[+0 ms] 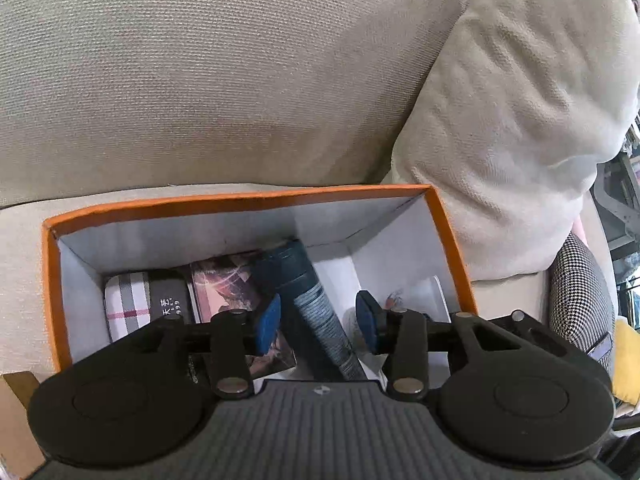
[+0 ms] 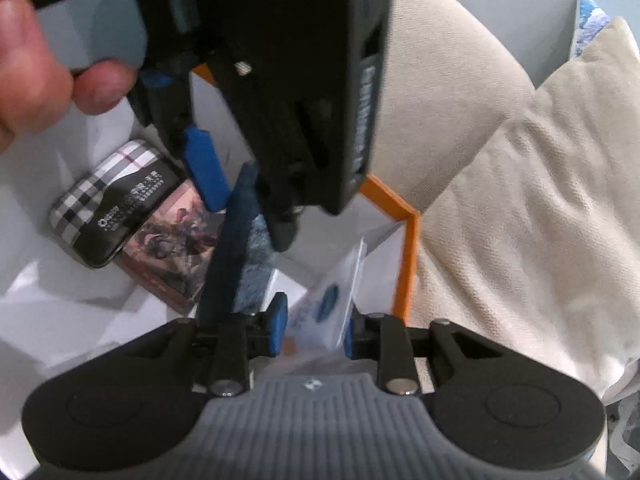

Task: Organize rigid objects
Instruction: 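Lower the deodorant bottle and open the left gripper while the right lowers the spray can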

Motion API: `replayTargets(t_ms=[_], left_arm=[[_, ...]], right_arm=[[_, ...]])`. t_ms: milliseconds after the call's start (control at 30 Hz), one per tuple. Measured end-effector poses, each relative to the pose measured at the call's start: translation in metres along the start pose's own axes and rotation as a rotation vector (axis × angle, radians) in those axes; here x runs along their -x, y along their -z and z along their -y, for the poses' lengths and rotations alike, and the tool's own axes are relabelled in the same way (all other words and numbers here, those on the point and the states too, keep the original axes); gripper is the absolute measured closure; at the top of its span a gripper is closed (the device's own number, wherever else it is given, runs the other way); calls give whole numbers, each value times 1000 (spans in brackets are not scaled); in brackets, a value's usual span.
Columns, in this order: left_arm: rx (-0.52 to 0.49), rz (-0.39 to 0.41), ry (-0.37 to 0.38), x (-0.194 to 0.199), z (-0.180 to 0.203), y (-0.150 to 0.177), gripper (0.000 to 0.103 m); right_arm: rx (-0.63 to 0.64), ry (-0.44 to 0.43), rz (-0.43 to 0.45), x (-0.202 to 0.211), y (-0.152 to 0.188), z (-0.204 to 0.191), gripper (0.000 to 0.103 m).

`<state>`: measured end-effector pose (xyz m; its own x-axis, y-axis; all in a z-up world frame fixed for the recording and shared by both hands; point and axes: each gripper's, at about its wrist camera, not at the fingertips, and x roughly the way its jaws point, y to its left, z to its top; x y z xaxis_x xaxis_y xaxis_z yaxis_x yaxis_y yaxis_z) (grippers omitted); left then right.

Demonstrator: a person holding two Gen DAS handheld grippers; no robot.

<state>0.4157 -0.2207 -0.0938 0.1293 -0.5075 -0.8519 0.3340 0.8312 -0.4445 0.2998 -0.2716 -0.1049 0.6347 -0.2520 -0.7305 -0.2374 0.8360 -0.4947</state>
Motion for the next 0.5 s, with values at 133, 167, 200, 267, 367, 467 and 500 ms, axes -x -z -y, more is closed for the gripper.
replayTargets(t_ms=[133, 167, 200, 267, 367, 467, 500], left_arm=[[-34, 25, -6, 5, 3, 6, 63], [-50, 22, -13, 6, 5, 7, 72], [-60, 19, -15, 7, 7, 9, 73], [-78, 37, -17, 16, 7, 12, 74], [-106, 61, -26, 30, 11, 28, 74], [-85, 69, -37, 46, 2, 40, 74], [-77, 68, -39, 49, 0, 43, 74]], right_arm=[[-28, -24, 3, 11, 0, 7, 73], [-34, -29, 3, 14, 1, 9, 73], [-35, -30, 2, 17, 2, 10, 74], [-43, -24, 8, 24, 4, 13, 74], [-71, -31, 12, 31, 6, 20, 80], [-88, -58, -4, 26, 3, 25, 88], [-89, -63, -4, 25, 1, 26, 89]])
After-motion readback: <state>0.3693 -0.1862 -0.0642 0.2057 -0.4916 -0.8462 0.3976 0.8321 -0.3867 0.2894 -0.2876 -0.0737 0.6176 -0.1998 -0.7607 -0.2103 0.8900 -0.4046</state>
